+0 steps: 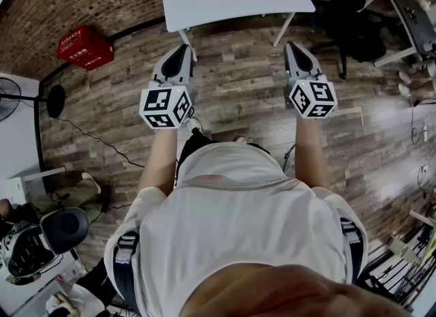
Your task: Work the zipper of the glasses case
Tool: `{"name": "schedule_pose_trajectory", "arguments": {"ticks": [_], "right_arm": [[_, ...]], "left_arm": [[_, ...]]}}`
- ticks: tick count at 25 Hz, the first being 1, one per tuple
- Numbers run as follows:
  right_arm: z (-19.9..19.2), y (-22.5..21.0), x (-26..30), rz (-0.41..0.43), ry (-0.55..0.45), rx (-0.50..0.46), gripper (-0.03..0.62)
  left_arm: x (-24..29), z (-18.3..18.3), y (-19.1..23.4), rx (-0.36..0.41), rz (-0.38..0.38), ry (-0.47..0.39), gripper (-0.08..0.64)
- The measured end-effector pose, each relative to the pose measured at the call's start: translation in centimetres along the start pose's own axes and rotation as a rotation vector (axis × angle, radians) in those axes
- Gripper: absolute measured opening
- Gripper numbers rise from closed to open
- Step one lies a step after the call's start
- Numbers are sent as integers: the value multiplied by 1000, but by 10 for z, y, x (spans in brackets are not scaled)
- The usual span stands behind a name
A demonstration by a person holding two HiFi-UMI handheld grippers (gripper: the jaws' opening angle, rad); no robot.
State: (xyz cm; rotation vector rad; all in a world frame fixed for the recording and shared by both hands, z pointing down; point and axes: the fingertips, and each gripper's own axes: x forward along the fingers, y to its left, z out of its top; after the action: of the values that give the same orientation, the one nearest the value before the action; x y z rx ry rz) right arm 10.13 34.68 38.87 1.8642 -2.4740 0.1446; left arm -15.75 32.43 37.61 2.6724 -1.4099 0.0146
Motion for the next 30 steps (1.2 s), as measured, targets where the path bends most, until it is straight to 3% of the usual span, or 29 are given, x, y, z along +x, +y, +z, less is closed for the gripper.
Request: {"name": "schedule_pose_trajectory", "arguments": {"ticks": [6, 22, 30], "right_arm": [[-2, 3, 6, 0, 9, -8, 52], [-6, -33, -18, -10, -26, 17, 52], [-15, -41, 9, -14, -7, 58, 52]], "left_arm": [[3, 2, 6, -2, -2, -2, 28], [17, 0, -33, 15, -8, -4, 28], [36, -2, -16, 23, -9, 26, 28]]}}
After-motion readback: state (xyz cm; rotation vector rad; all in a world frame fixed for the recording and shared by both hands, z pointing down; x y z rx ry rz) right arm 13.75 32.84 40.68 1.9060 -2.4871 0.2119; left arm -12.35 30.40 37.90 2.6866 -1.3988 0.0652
